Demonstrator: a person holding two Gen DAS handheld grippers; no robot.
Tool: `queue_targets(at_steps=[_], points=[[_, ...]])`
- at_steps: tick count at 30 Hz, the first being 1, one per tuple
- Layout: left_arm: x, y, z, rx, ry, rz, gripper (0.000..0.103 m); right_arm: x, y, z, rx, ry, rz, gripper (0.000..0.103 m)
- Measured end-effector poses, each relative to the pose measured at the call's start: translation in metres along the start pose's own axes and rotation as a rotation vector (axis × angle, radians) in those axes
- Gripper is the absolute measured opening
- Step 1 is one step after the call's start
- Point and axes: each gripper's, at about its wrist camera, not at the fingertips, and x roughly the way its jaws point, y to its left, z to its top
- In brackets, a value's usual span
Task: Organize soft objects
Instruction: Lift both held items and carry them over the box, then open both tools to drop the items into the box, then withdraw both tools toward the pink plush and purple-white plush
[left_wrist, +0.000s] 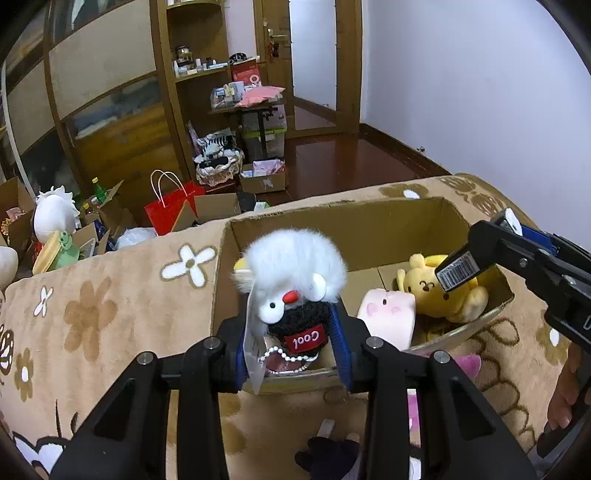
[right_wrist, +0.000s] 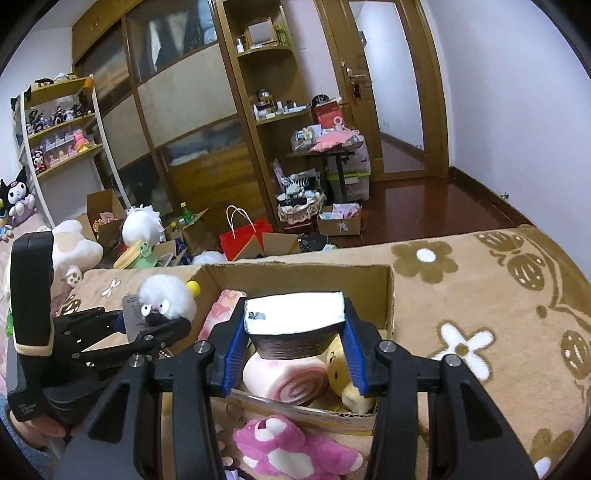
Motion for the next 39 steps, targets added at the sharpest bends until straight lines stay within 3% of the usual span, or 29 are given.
queue_targets(at_steps=[4,11,13,17,23,26,31,35,39], points=[[0.006,0.005,-0.002,-0.035,0.044,-0.027,0.036,0.005,-0.002,-0.002,0.005,0.022,-0.004,0.049],[0.008,0.009,-0.003,-0.051,0.065,-0.011,0.040,0.010,0.000,-0.006,0.005,0.059,0.008,0.050],[0.008,0.007,-0.004,-0.039,0.064,0.000,0.048,0.010,0.000,-0.008,0.005,0.064,0.011,0.050],[0.008,0.004,-0.005,-0.019,0.063,0.013,0.053,0.011,0.002,-0.010,0.000,0.077,0.014,0.050],[0.006,0.009,-0.003,-0.050,0.082,0.002,0.067,0.012,0.002,-0.010,0.013,0.079,0.019,0.051],[0.001,0.010,-0.003,-0.056,0.084,0.013,0.076,0.011,0.000,-0.010,0.028,0.072,0.021,0.060],[-0.005,0.014,-0.006,-0.084,0.107,0.023,0.088,0.007,-0.002,-0.008,0.033,0.073,0.019,0.063],[-0.012,0.016,-0.011,-0.095,0.117,0.026,0.094,-0.006,-0.005,-0.003,0.053,0.046,0.003,0.082],[-0.022,0.013,-0.016,-0.098,0.139,0.013,0.097,-0.020,-0.008,0.000,0.073,0.039,-0.012,0.096]])
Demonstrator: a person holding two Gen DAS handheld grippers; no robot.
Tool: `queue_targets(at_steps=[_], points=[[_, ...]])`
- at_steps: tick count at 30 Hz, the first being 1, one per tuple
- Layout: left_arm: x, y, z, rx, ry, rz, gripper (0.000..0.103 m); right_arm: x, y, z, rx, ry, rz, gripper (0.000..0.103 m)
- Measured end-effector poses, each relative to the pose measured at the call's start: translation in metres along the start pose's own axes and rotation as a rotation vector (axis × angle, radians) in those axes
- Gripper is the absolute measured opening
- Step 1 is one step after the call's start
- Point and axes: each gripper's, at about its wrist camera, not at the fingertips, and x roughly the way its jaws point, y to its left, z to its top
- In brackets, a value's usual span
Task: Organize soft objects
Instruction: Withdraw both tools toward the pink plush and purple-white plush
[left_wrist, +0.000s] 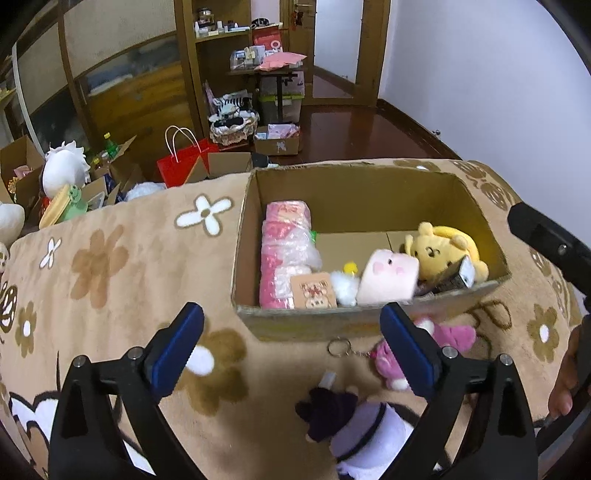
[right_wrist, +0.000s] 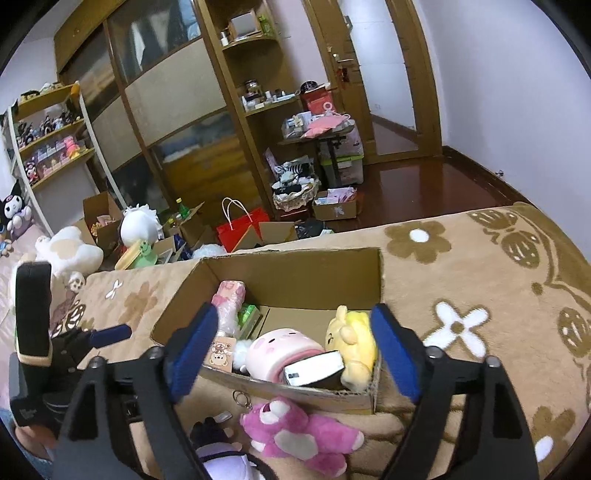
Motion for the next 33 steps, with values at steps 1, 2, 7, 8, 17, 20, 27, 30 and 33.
queue_targets(at_steps=[1,2,7,8,17,20,27,30,33], points=[[-0.004,-0.001,-0.002,0.001,0.000,0.000,0.098,-0.003,-0.001,0.000,0.003,-0.001,-0.002,0.100],[-0.007,-0.002,-0.003,0.003,-0.002,0.004,0.099,-0.006,-0.001,-0.001,0.008,-0.001,-0.004,0.102],[-0.022,-0.008,-0.013,0.014,0.002,0.019,0.100,-0.020,0.000,-0.007,0.012,0.022,-0.012,0.103],[-0.024,-0.008,-0.014,0.012,0.008,0.019,0.100,-0.021,0.000,-0.008,0.009,0.026,-0.015,0.103],[-0.034,-0.016,-0.028,0.028,0.060,0.022,0.100,-0.034,0.009,-0.023,-0.037,0.111,-0.042,0.103],[-0.032,-0.019,-0.032,0.022,0.095,0.011,0.100,-0.037,0.009,-0.031,-0.037,0.132,-0.049,0.103],[-0.012,-0.020,-0.043,-0.010,0.191,-0.005,0.100,-0.029,0.002,-0.043,-0.014,0.188,-0.055,0.103],[-0.001,-0.021,-0.048,-0.026,0.231,-0.009,0.100,-0.022,0.000,-0.047,-0.007,0.209,-0.059,0.103],[0.013,-0.023,-0.052,-0.043,0.278,-0.028,0.100,-0.013,-0.004,-0.051,0.006,0.234,-0.063,0.103]])
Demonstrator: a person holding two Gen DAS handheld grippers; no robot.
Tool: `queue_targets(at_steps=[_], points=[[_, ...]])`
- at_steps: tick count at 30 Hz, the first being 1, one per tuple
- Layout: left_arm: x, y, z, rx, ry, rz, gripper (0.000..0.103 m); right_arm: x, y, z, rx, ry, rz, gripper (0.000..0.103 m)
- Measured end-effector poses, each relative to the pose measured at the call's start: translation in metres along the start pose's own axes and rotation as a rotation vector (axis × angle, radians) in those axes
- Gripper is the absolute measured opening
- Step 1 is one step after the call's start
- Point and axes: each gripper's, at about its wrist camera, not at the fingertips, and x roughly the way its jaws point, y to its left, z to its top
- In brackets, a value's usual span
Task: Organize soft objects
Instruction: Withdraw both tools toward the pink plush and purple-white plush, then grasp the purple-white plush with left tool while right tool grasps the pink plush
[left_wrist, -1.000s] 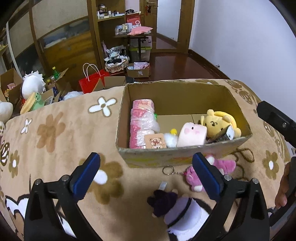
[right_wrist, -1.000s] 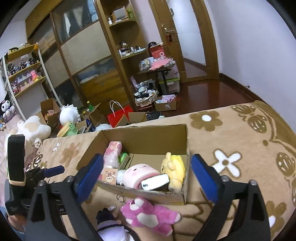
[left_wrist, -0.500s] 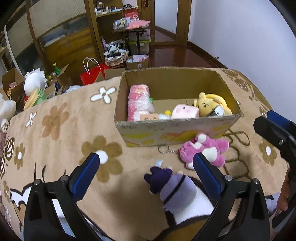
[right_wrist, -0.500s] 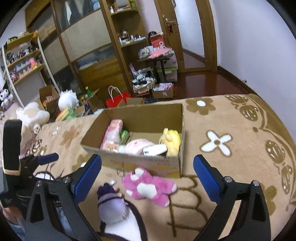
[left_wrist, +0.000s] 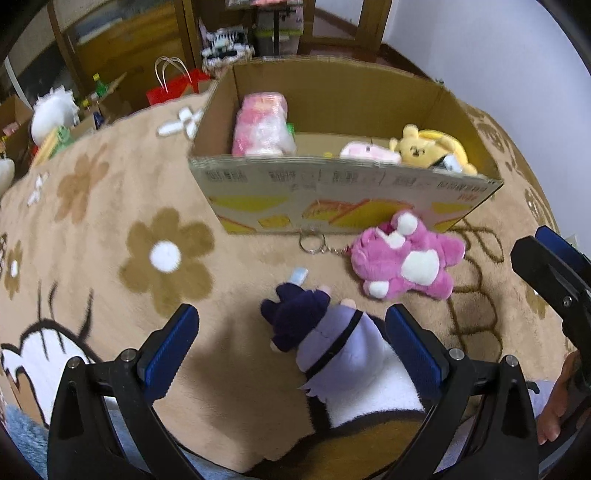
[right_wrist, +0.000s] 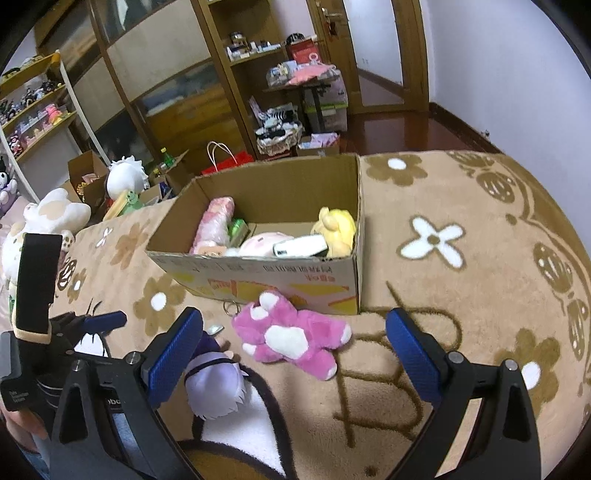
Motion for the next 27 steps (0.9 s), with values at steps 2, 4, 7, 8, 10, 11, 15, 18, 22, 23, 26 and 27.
queue_targets(at_steps=[2,4,7,8,10,11,15,18,22,23,26,27], points=[[0.009,-0.001,-0.001,-0.007,0.024,0.002,0.100,0.008,-0.002,-0.001,0.008,0.017,-0.003,0.103],[0.017,-0.003,0.000,-0.008,0.042,0.001,0.100,0.015,-0.004,-0.001,0.017,0.033,-0.003,0.103],[0.027,-0.007,0.000,-0.006,0.066,-0.003,0.100,0.026,-0.006,-0.001,0.030,0.056,0.000,0.103],[0.029,-0.008,-0.001,-0.005,0.070,-0.004,0.100,0.030,-0.007,-0.001,0.032,0.065,0.002,0.103],[0.035,-0.011,-0.001,-0.002,0.083,-0.001,0.100,0.038,-0.008,-0.002,0.035,0.081,0.003,0.103],[0.037,-0.012,-0.001,0.000,0.089,0.001,0.100,0.041,-0.008,-0.002,0.035,0.087,0.005,0.103],[0.049,-0.015,-0.001,0.000,0.119,0.004,0.100,0.054,-0.007,-0.004,0.031,0.113,0.010,0.103],[0.058,-0.016,-0.001,-0.002,0.145,0.014,0.100,0.063,-0.007,-0.005,0.036,0.131,0.012,0.103],[0.068,-0.015,0.000,-0.023,0.171,0.004,0.100,0.075,-0.008,-0.007,0.040,0.154,0.019,0.103],[0.070,-0.015,-0.001,-0.029,0.178,0.001,0.100,0.077,-0.007,-0.007,0.039,0.159,0.022,0.103],[0.079,-0.011,-0.001,-0.046,0.201,-0.013,0.100,0.086,-0.006,-0.009,0.039,0.177,0.025,0.103],[0.081,-0.011,-0.001,-0.052,0.208,-0.017,0.100,0.089,-0.006,-0.010,0.039,0.184,0.027,0.103]])
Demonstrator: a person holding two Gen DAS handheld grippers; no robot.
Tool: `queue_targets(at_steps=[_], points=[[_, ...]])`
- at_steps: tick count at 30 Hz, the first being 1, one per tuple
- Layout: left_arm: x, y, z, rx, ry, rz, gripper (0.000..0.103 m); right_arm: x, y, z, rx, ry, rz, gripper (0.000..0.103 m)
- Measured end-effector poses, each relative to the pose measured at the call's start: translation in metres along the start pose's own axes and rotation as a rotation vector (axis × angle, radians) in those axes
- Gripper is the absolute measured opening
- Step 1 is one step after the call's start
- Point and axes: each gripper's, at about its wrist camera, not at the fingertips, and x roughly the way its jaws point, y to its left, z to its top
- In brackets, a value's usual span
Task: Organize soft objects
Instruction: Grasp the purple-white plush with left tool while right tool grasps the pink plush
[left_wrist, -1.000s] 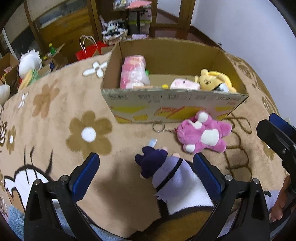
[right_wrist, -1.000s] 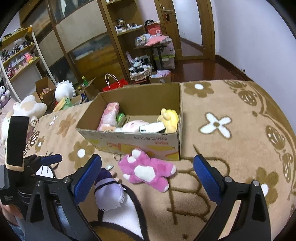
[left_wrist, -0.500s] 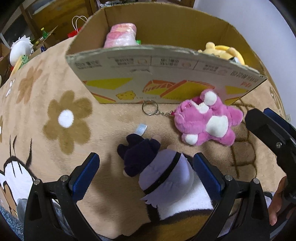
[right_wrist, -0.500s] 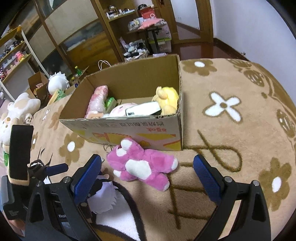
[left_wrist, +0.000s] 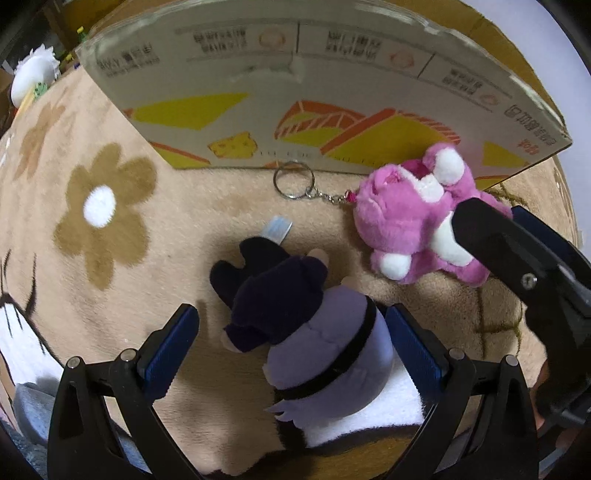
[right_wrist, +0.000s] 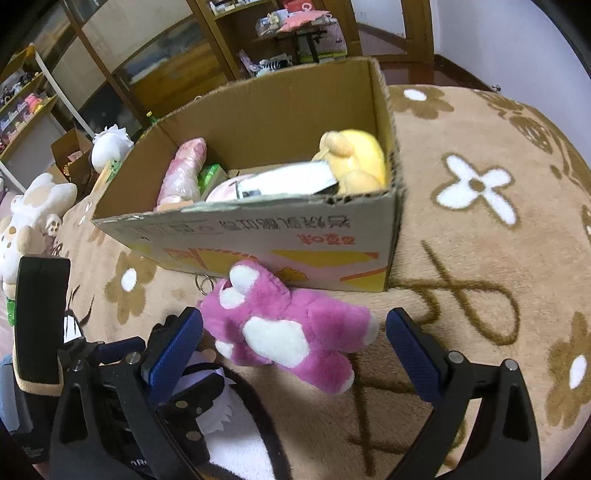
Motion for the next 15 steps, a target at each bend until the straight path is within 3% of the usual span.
queue_targets(at_steps=[10,15], points=[[0.017,0.008,0.002,-0.021,0.039,-0.024,0.101,0.033,-0.007,-0.002,0.049,0.089,0.035,0.103],[0.022,0.003,0.003,-0.009,0.043,-0.025,0.098,0.037,-0.010,-0.004,0.071,0.084,0.059,0.103]])
